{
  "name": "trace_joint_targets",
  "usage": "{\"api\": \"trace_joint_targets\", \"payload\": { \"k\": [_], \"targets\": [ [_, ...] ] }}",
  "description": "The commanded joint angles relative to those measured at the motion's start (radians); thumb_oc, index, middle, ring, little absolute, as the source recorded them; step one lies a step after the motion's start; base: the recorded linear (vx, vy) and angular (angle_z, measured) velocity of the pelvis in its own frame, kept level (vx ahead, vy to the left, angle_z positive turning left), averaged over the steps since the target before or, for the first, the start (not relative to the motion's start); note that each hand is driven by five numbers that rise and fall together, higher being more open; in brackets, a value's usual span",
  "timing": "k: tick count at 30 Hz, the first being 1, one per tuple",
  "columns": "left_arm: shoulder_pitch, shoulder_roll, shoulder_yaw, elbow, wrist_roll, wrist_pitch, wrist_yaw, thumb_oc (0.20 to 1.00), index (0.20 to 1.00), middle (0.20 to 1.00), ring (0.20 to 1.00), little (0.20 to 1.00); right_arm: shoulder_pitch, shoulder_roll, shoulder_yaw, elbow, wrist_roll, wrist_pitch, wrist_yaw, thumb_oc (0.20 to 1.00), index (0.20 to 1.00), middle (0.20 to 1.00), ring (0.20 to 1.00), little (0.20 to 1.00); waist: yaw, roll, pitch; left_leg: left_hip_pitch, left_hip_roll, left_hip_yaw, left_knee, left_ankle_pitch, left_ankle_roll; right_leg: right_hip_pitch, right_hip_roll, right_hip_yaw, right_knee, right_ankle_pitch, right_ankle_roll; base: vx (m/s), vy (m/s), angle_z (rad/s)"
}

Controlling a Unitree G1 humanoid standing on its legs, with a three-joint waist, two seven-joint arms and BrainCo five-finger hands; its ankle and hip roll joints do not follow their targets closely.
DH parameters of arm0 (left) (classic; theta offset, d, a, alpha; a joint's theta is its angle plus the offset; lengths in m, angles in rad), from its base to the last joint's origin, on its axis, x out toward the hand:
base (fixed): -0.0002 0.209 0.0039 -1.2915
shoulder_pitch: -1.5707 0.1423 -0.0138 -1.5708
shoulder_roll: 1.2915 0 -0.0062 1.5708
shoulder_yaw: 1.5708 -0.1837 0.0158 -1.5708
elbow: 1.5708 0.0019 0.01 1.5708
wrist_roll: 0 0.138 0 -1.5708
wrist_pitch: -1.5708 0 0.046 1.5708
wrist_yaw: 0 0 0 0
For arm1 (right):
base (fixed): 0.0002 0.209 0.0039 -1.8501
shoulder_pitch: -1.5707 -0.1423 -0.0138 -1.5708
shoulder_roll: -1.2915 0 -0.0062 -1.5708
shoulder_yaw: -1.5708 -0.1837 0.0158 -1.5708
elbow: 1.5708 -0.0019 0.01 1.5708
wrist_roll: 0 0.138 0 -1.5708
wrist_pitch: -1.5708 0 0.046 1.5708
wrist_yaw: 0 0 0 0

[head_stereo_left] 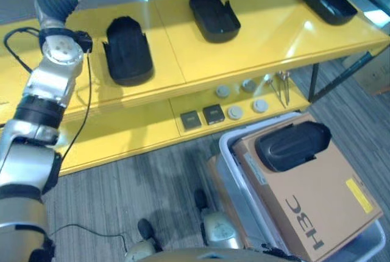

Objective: Move parts from the plastic box to the shelf.

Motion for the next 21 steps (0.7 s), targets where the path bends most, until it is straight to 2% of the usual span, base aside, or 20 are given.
{"api": "trace_joint_targets", "payload": {
  "k": [1, 3, 5, 6, 7, 8, 9, 12, 13, 17, 19, 21],
  "targets": [
    [0.071, 0.03, 0.09, -0.129, -0.027, -0.043, -0.178, 1.0, 1.0, 1.0, 1.0, 1.0, 0.063, -0.023, -0.03, 0.0, -0.031, 0.033, -0.034, 1.0, 1.0, 1.0, 1.0, 1.0, 0.007, 0.036, -0.023, -0.047, 0.005, -0.04, 0.064, -0.028, 0.039, 0.001, 0.008, -0.02, 0.064, -0.061, 0.038, 0.06, 0.012, 0.11],
    [0.188, -0.006, 0.142, -0.267, -0.082, -0.021, -0.266, 0.831, 0.831, 0.831, 0.831, 0.831, 0.075, -0.009, -0.044, -0.008, -0.03, 0.041, -0.043, 1.0, 1.0, 1.0, 1.0, 1.0, 0.02, 0.037, -0.031, -0.039, 0.004, -0.043, 0.056, -0.026, 0.038, 0.009, 0.007, -0.026, 0.058, -0.058, 0.039, 0.04, 0.016, 0.05],
    [0.298, -0.051, 0.184, -0.373, -0.091, -0.019, -0.326, 0.74, 0.74, 0.74, 0.74, 0.74, 0.092, 0.007, -0.064, -0.012, -0.04, 0.04, -0.049, 1.0, 1.0, 1.0, 1.0, 1.0, 0.029, 0.039, -0.038, -0.032, 0.001, -0.046, 0.05, -0.025, 0.039, 0.015, 0.006, -0.029, 0.054, -0.057, 0.041, 0.04, 0.021, 0.03],
    [0.395, -0.103, 0.205, -0.446, -0.096, -0.016, -0.37, 0.551, 0.551, 0.551, 0.551, 0.551, 0.112, 0.019, -0.078, -0.014, -0.043, 0.034, -0.054, 1.0, 1.0, 1.0, 1.0, 1.0, 0.035, 0.039, -0.041, -0.027, -0.002, -0.051, 0.047, -0.027, 0.04, 0.02, 0.004, -0.033, 0.052, -0.057, 0.043, 0.02, 0.016, 0.11],
    [0.435, -0.129, 0.212, -0.473, -0.094, -0.012, -0.391, 0.492, 0.492, 0.492, 0.492, 0.492, 0.12, 0.025, -0.084, -0.014, -0.044, 0.029, -0.054, 1.0, 1.0, 1.0, 1.0, 1.0, 0.039, 0.039, -0.042, -0.025, -0.004, -0.053, 0.046, -0.028, 0.041, 0.023, 0.003, -0.034, 0.051, -0.057, 0.044, 0.02, 0.02, 0.1],
    [0.505, -0.174, 0.218, -0.517, -0.072, -0.018, -0.413, 0.297, 0.297, 0.297, 0.297, 0.297, 0.136, 0.036, -0.098, -0.009, -0.051, 0.017, -0.058, 1.0, 1.0, 1.0, 1.0, 1.0, 0.042, 0.039, -0.044, -0.021, -0.006, -0.056, 0.045, -0.029, 0.043, 0.028, 0.001, -0.036, 0.05, -0.056, 0.046, 0.01, 0.015, 0.09],
    [0.55, -0.21, 0.217, -0.534, -0.077, -0.029, -0.423, 0.2, 0.2, 0.2, 0.2, 0.2, 0.147, 0.043, -0.105, -0.007, -0.053, 0.008, -0.063, 1.0, 1.0, 1.0, 1.0, 1.0, 0.044, 0.04, -0.046, -0.016, -0.009, -0.057, 0.042, -0.03, 0.044, 0.031, -0.001, -0.038, 0.048, -0.056, 0.048, 0.0, 0.0, 0.0],
    [0.635, -0.259, 0.197, -0.535, -0.109, -0.041, -0.425, 0.2, 0.2, 0.2, 0.2, 0.2, 0.166, 0.048, -0.121, -0.003, -0.06, -0.006, -0.06, 1.0, 1.0, 1.0, 1.0, 1.0, 0.045, 0.041, -0.05, -0.006, -0.014, -0.055, 0.037, -0.033, 0.048, 0.039, -0.004, -0.04, 0.042, -0.052, 0.053, 0.0, 0.0, 0.0],
    [0.656, -0.276, 0.183, -0.513, -0.11, -0.062, -0.414, 0.2, 0.2, 0.2, 0.2, 0.2, 0.171, 0.049, -0.122, 0.0, -0.063, -0.012, -0.059, 1.0, 1.0, 1.0, 1.0, 1.0, 0.044, 0.042, -0.052, -0.002, -0.015, -0.053, 0.036, -0.034, 0.049, 0.04, -0.005, -0.039, 0.042, -0.051, 0.055, 0.0, 0.0, 0.0],
    [0.669, -0.294, 0.162, -0.453, -0.109, -0.096, -0.368, 0.2, 0.2, 0.2, 0.2, 0.2, 0.171, 0.048, -0.119, 0.008, -0.06, -0.015, -0.059, 1.0, 1.0, 1.0, 1.0, 1.0, 0.037, 0.044, -0.056, 0.004, -0.017, -0.046, 0.034, -0.037, 0.052, 0.04, -0.006, -0.036, 0.043, -0.05, 0.057, 0.01, -0.002, -0.02],
    [0.629, -0.312, 0.135, -0.322, -0.098, -0.168, -0.321, 0.2, 0.2, 0.2, 0.2, 0.2, 0.165, 0.039, -0.105, 0.019, -0.065, -0.016, -0.052, 1.0, 1.0, 1.0, 1.0, 1.0, 0.016, 0.042, -0.062, 0.013, -0.015, -0.028, 0.033, -0.04, 0.053, 0.036, -0.005, -0.024, 0.047, -0.049, 0.06, 0.03, -0.012, -0.05],
    [0.582, -0.33, 0.116, -0.237, -0.065, -0.194, -0.285, 0.2, 0.2, 0.2, 0.2, 0.2, 0.158, 0.033, -0.09, 0.03, -0.07, -0.018, -0.05, 1.0, 1.0, 1.0, 1.0, 1.0, -0.001, 0.04, -0.061, 0.021, -0.014, -0.019, 0.033, -0.045, 0.054, 0.037, -0.004, -0.017, 0.05, -0.052, 0.061, 0.03, -0.015, -0.11]
  ]
}}
